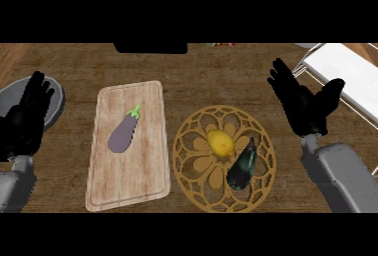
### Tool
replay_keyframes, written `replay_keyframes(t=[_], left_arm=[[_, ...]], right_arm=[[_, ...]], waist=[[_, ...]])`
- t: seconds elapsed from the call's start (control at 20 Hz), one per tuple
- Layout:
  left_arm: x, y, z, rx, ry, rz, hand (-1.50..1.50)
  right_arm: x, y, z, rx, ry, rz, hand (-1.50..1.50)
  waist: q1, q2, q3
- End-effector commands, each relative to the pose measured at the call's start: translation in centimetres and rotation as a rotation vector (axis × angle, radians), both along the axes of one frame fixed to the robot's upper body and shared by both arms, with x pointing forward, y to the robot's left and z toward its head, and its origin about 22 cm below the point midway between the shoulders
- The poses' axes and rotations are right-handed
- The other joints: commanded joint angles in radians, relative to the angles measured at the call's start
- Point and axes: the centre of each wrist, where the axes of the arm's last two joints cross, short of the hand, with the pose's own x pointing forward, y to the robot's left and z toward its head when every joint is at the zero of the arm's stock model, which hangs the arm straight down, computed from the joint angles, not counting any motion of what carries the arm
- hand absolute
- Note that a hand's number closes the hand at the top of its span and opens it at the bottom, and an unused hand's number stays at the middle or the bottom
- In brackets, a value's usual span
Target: Pick the lemon from the placemat and place it in the tiered shelf
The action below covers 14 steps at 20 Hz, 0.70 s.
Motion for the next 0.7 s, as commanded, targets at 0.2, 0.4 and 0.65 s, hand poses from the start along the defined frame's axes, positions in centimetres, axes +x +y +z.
replay_keyframes(t=[0.2,0.4,0.65], left_arm=[[-3.3,2.4,-3.6,0.026,0.181,-0.043,0.00],[-3.9,1.0,-5.4,-0.025,0.255,-0.052,0.00],[-5.6,2.9,-5.8,-0.029,0.268,-0.069,0.00]], right_arm=[[-0.9,12.0,1.7,-0.099,-0.329,0.178,1.50],[0.5,4.8,-3.0,-0.520,-0.320,-0.303,1.50],[-7.3,17.6,-6.6,-0.410,-0.332,-0.177,-1.50]], waist=[[0.042,-0.018,0.013],[-0.003,-0.030,0.005],[-0.001,-0.024,0.013]])
